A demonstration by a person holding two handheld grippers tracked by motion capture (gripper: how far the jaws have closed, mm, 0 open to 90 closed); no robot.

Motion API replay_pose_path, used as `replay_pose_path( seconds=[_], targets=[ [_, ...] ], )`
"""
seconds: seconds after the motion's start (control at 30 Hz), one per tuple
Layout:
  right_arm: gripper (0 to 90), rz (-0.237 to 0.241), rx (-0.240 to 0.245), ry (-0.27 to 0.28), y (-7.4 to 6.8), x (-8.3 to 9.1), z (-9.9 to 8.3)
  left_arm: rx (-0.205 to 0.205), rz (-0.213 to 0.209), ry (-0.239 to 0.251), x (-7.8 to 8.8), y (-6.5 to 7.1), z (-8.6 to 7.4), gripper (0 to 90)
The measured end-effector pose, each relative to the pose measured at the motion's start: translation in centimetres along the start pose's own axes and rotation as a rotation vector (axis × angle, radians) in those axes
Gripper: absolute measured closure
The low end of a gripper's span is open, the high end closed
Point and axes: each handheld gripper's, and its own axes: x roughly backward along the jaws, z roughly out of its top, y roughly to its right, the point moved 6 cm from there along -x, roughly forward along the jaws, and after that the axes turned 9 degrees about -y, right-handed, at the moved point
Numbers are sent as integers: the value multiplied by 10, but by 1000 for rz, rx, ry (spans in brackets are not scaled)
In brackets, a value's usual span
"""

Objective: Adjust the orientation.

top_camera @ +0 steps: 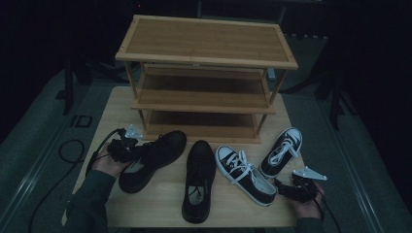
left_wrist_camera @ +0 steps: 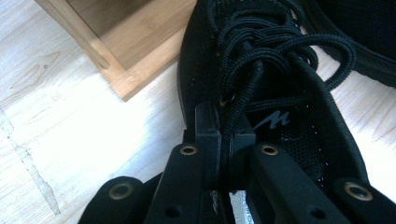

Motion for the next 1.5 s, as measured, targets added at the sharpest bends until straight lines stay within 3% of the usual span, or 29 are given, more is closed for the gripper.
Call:
replay_pose_path(
  seconds=[0.1,0.23,0.4,0.5,1.0,1.5],
  targets=[
    [204,0,0,0,0,0,0,7,8,2,-1,-6,1,869],
    [203,0,0,0,0,0,0,23,-11,-8,-1,-9,0,846],
    [202,1,1,0,0,0,0,57,-29,-10,2,-11,-4,660],
    [202,0,1,0,0,0,0,69,-36,-6,5,-11,-6,617],
    [195,4,6,-1,0,0,0,94,-80,28,27,-7,-14,544],
    [191,5,6,-2,-1,0,0,83,-76,64,45,0,-7,526]
  ],
)
